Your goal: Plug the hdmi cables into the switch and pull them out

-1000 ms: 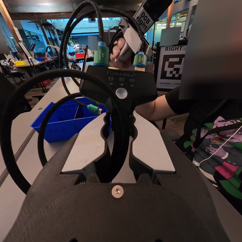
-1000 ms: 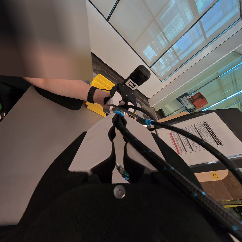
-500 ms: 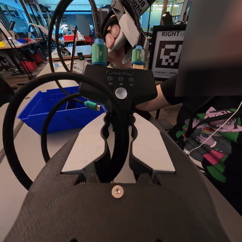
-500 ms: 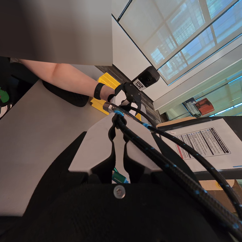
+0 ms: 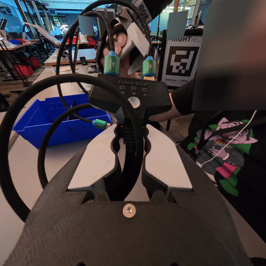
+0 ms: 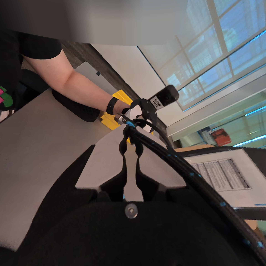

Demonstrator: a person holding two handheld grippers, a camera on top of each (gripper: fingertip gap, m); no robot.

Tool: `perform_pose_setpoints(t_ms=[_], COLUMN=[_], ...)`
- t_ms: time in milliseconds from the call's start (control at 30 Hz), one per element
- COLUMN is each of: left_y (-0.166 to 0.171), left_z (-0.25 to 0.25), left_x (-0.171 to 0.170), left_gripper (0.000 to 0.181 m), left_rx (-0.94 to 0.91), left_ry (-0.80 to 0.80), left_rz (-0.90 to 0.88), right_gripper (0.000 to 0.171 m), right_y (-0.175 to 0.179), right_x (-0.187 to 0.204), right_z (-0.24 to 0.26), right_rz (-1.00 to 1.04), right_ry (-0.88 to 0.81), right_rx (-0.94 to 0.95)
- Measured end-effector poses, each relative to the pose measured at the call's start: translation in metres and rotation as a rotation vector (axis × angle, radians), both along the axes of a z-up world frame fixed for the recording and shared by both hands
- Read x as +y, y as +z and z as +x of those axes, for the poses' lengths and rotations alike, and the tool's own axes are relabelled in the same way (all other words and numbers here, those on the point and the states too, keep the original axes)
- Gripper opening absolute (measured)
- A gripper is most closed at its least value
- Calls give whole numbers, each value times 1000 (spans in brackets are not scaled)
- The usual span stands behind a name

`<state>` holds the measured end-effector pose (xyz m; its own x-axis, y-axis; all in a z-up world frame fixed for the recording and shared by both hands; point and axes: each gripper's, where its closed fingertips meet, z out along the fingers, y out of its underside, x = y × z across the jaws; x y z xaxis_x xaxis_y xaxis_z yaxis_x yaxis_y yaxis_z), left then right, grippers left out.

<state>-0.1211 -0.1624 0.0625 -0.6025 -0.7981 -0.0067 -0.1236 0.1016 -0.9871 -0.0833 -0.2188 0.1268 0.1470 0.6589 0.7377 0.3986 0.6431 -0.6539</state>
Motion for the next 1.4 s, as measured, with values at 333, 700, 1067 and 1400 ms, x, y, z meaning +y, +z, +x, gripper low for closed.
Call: perform_pose_setpoints(t_ms=[333,700,1067,1400], left_y=[-12,-19,-30,-19], left_z=[-3,-9,-16,-18], left_x=[-9,-12,-9,9], left_gripper=[30,30,30,30], left_rx=[66,135,222,160], left_ry=[-104,-85,-71,-21], left_rz=[-46,54,110,18], right_gripper=[5,7,7,8], right_y=[-5,-14,-21,-25], right_x=[-11,-13,-9,6], right_z=[-11,-14,-19,-20], right_rz=[181,78,-2,-56], right_ry=[34,68,119,30], right_rx=[-68,-90,-56,-58])
